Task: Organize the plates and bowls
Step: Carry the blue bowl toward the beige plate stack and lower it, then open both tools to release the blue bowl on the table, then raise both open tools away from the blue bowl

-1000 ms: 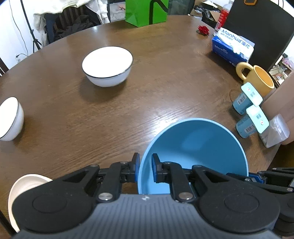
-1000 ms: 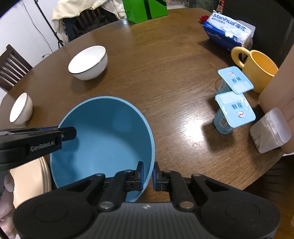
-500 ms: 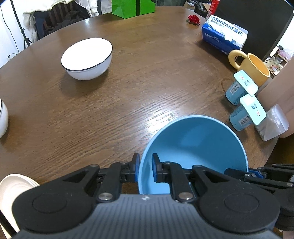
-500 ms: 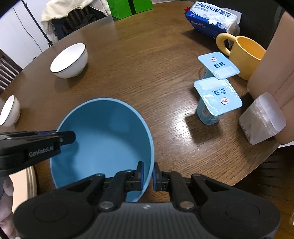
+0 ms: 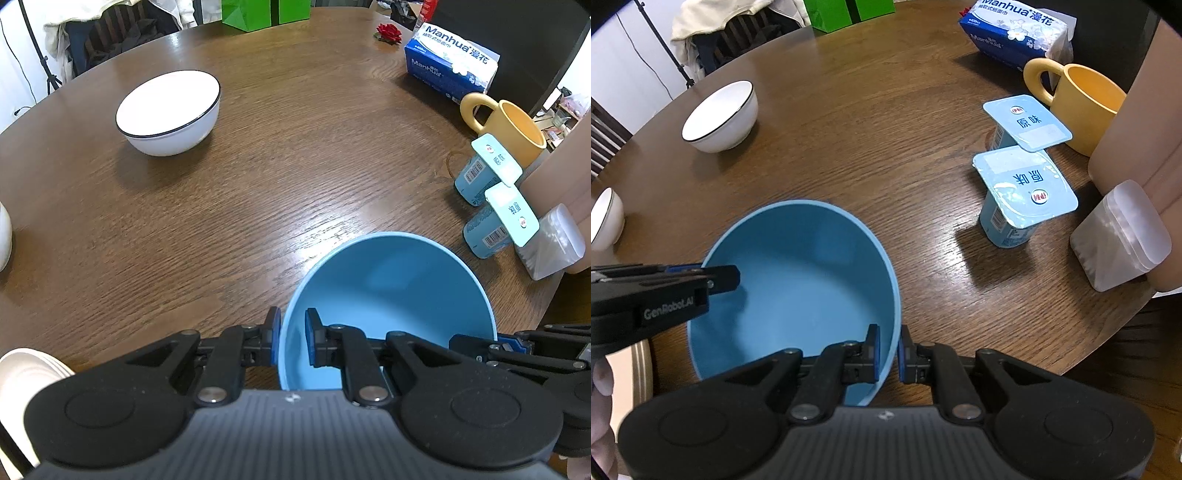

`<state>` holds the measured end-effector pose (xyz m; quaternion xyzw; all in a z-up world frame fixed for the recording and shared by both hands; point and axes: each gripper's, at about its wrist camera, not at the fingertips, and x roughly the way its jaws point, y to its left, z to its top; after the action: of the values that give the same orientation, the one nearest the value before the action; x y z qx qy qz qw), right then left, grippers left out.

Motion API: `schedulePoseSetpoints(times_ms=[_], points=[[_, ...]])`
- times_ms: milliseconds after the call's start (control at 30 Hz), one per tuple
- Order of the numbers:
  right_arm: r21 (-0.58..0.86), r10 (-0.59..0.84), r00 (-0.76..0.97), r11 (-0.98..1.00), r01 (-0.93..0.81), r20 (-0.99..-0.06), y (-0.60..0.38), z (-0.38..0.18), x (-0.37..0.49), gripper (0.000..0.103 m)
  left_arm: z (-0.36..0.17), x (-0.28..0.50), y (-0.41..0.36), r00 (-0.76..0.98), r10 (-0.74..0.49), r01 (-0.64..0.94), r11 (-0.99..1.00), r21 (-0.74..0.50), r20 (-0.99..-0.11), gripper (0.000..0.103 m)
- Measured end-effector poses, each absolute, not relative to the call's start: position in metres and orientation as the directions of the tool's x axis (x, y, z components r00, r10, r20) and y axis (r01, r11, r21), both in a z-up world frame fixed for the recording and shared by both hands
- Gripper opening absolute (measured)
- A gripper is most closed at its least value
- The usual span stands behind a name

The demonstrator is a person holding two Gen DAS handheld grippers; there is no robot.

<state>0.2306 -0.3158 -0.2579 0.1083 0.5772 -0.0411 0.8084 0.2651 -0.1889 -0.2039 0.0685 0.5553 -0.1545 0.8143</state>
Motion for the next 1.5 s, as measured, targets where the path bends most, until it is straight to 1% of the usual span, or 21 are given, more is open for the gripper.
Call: schedulePoseSetpoints(times_ms=[100, 167, 200, 233, 267, 300, 333, 400, 433, 467, 533, 567, 700, 833, 1033, 1267, 1467, 1500], points=[[0.134, 0.063, 0.33, 0.972, 0.195, -0.942, -0.317, -0.258, 0.231, 0.009, -0.204, 0.266, -0.19, 0.332, -0.177, 0.331, 0.942, -0.061, -0.926, 0.017], [0.14, 0.069, 0.331, 0.97, 0.198, -0.941, -0.318, -0.258, 0.231, 0.01, -0.204, 0.267, -0.191, 0.329, -0.179, 0.333, 0.941, -0.063, -0.927, 0.022], [0.149, 0.077, 0.331, 0.968, 0.199, -0.94, -0.319, -0.258, 0.231, 0.013, -0.203, 0.266, -0.191, 0.332, -0.181, 0.334, 0.94, -0.064, -0.926, 0.03], [0.154, 0.08, 0.334, 0.967, 0.201, -0.939, -0.321, -0.257, 0.232, 0.014, -0.201, 0.266, -0.191, 0.34, -0.179, 0.334, 0.941, -0.059, -0.923, 0.042], [0.153, 0.078, 0.34, 0.968, 0.201, -0.937, -0.321, -0.255, 0.232, 0.014, -0.199, 0.266, -0.191, 0.35, -0.174, 0.333, 0.942, -0.052, -0.92, 0.048], [0.149, 0.072, 0.342, 0.968, 0.203, -0.937, -0.322, -0.254, 0.231, 0.017, -0.198, 0.265, -0.19, 0.357, -0.172, 0.33, 0.943, -0.049, -0.918, 0.059], [0.149, 0.07, 0.343, 0.967, 0.208, -0.937, -0.323, -0.254, 0.231, 0.026, -0.196, 0.265, -0.189, 0.361, -0.177, 0.33, 0.943, -0.052, -0.915, 0.066], [0.154, 0.071, 0.351, 0.965, 0.214, -0.934, -0.326, -0.252, 0.231, 0.035, -0.192, 0.264, -0.187, 0.371, -0.188, 0.331, 0.942, -0.06, -0.909, 0.072], [0.159, 0.074, 0.356, 0.963, 0.216, -0.932, -0.327, -0.25, 0.23, 0.038, -0.19, 0.263, -0.187, 0.376, -0.188, 0.328, 0.943, -0.059, -0.907, 0.077], [0.163, 0.076, 0.358, 0.962, 0.219, -0.93, -0.328, -0.249, 0.23, 0.041, -0.188, 0.262, -0.185, 0.383, -0.189, 0.326, 0.944, -0.059, -0.904, 0.079], [0.169, 0.079, 0.367, 0.961, 0.221, -0.927, -0.33, -0.246, 0.228, 0.055, -0.183, 0.259, -0.182, 0.4, -0.189, 0.315, 0.947, -0.059, -0.897, 0.085], [0.175, 0.082, 0.376, 0.96, 0.218, -0.923, -0.33, -0.244, 0.226, 0.057, -0.18, 0.258, -0.18, 0.412, -0.188, 0.306, 0.95, -0.059, -0.892, 0.086], [0.192, 0.097, 0.411, 0.961, 0.198, -0.907, -0.33, -0.233, 0.221, 0.07, -0.17, 0.252, -0.171, 0.46, -0.186, 0.278, 0.959, -0.058, -0.868, 0.099], [0.185, 0.086, 0.446, 0.965, 0.183, -0.891, -0.329, -0.222, 0.215, 0.08, -0.159, 0.245, -0.16, 0.497, -0.207, 0.265, 0.961, -0.08, -0.842, 0.103], [0.153, 0.065, 0.487, 0.978, 0.143, -0.871, -0.324, -0.208, 0.207, 0.081, -0.146, 0.232, -0.143, 0.55, -0.219, 0.216, 0.969, -0.116, -0.806, 0.103], [0.12, 0.05, 0.525, 0.988, 0.101, -0.85, -0.321, -0.198, 0.195, 0.081, -0.132, 0.213, -0.133, 0.6, -0.212, 0.194, 0.974, -0.117, -0.771, 0.103], [0.114, 0.053, 0.544, 0.99, 0.08, -0.837, -0.32, -0.191, 0.184, 0.085, -0.122, 0.197, -0.13, 0.626, -0.219, 0.2, 0.973, -0.118, -0.748, 0.103], [0.113, 0.053, 0.547, 0.991, 0.077, -0.836, -0.32, -0.191, 0.183, 0.087, -0.12, 0.194, -0.13, 0.631, -0.218, 0.198, 0.973, -0.117, -0.745, 0.103]])
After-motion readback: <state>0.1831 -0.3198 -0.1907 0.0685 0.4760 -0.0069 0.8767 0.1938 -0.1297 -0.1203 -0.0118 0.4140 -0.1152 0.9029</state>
